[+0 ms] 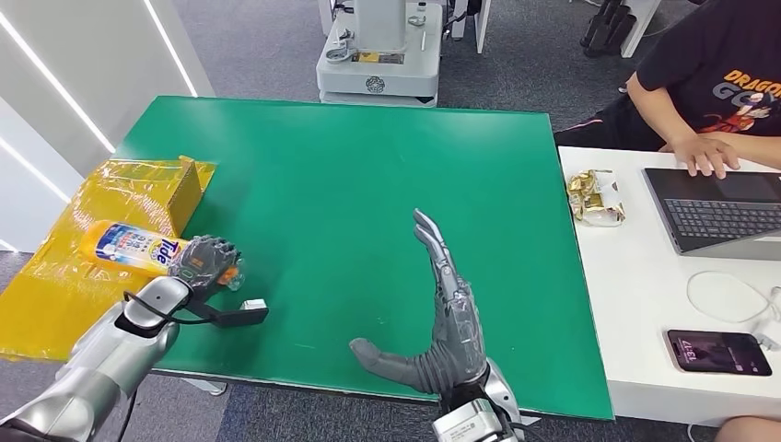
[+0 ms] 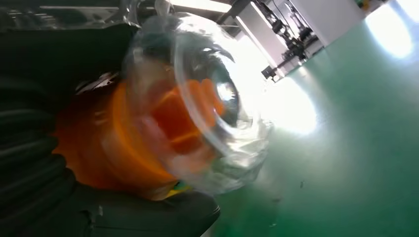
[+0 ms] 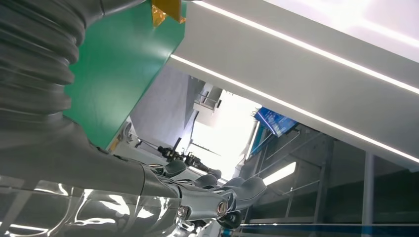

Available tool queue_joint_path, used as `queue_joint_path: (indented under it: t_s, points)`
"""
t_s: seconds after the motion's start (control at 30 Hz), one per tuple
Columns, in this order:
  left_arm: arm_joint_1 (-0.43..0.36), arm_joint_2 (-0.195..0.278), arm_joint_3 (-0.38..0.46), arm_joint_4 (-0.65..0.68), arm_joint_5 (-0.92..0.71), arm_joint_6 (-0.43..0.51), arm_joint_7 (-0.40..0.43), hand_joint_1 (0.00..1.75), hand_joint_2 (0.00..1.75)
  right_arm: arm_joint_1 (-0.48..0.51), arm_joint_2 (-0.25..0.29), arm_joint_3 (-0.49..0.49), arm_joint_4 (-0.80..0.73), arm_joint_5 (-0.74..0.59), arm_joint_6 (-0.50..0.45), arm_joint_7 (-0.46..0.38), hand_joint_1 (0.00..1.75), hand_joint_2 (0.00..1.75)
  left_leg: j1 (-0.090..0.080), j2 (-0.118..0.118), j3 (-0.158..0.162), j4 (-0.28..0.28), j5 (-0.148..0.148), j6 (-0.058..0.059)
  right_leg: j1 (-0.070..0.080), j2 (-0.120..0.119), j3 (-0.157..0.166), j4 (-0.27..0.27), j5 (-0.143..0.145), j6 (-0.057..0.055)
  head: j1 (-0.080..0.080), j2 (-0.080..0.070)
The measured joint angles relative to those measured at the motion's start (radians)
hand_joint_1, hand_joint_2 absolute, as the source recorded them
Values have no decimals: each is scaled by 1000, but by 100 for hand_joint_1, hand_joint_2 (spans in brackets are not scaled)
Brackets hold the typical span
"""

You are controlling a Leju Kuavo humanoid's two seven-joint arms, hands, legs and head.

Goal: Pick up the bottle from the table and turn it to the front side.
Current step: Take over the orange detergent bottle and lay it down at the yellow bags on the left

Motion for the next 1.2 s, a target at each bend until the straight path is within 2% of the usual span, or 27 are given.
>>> queue_joint_path:
  t_s: [0.23, 0.63, 1.0, 1.2]
  points:
    - [-100, -24, -11, 103, 52, -96, -29, 0, 175, -4, 0, 7, 1, -2, -8, -1, 0, 175, 0, 0, 1, 0, 0, 0, 0, 0, 1, 0, 0, 0, 0, 0]
    - [-150, -30, -14, 186, 86, -128, -22, 0, 175, -8, 0, 9, 7, -1, -19, 0, 0, 175, 0, 0, 4, 0, 0, 0, 0, 0, 3, 2, 0, 0, 0, 0]
    - [-122, -3, -14, 180, 121, -57, -4, 0, 175, -9, 0, 10, 10, 4, -25, 1, 0, 175, 0, 1, 4, 0, 1, -1, 0, 0, 3, 2, 0, 0, 0, 0]
    - [-32, 49, 4, 76, 132, -46, 24, 0, 175, -6, -1, 10, 9, 13, -33, 3, 0, 175, 0, 3, 5, -1, 0, -2, 0, 3, 3, 2, 0, -1, 0, 0]
